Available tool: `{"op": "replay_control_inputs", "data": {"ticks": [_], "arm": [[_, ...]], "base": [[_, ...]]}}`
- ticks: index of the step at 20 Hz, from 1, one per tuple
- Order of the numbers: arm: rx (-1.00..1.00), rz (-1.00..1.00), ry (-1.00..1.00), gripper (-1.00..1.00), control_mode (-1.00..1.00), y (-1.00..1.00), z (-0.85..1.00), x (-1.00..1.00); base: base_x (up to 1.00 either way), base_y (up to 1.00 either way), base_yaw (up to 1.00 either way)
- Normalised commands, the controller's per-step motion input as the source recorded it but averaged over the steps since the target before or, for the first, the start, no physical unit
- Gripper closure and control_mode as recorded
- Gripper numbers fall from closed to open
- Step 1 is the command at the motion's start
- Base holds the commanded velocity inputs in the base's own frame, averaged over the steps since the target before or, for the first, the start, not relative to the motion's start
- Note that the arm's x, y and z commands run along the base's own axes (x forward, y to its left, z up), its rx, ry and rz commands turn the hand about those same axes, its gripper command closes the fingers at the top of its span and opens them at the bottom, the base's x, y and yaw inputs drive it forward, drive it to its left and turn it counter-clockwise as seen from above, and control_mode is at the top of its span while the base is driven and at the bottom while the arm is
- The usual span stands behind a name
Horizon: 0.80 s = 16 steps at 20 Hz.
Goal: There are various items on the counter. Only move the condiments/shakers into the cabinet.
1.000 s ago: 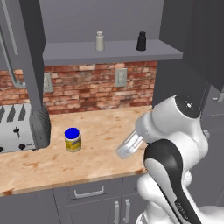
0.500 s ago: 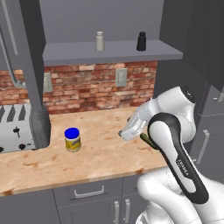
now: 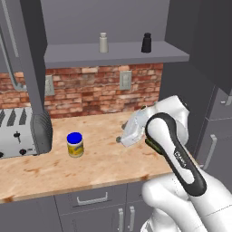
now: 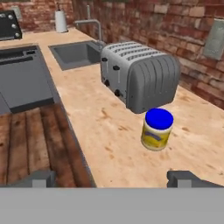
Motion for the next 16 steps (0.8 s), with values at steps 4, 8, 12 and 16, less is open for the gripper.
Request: {"op": "replay_control_inputs", "data": {"ticks": [4, 8, 12, 16], "arm": [[0.05, 0.23, -0.01, -1.00, -1.00, 0.42, -0.15, 0.18], [0.00, 0.20, -0.05, -1.00, -1.00, 0.29, -0.18, 0.24], [0.11, 0.16, -0.04, -1.00, -1.00, 0.12, -0.27, 0.14], [0.17, 0.10, -0.05, -1.00, -1.00, 0.00, -0.21, 0.00]], "base": [[0.00, 0.00, 0.00], [0.00, 0.00, 0.00], [0.00, 0.00, 0.00], [0.00, 0.00, 0.00]]}}
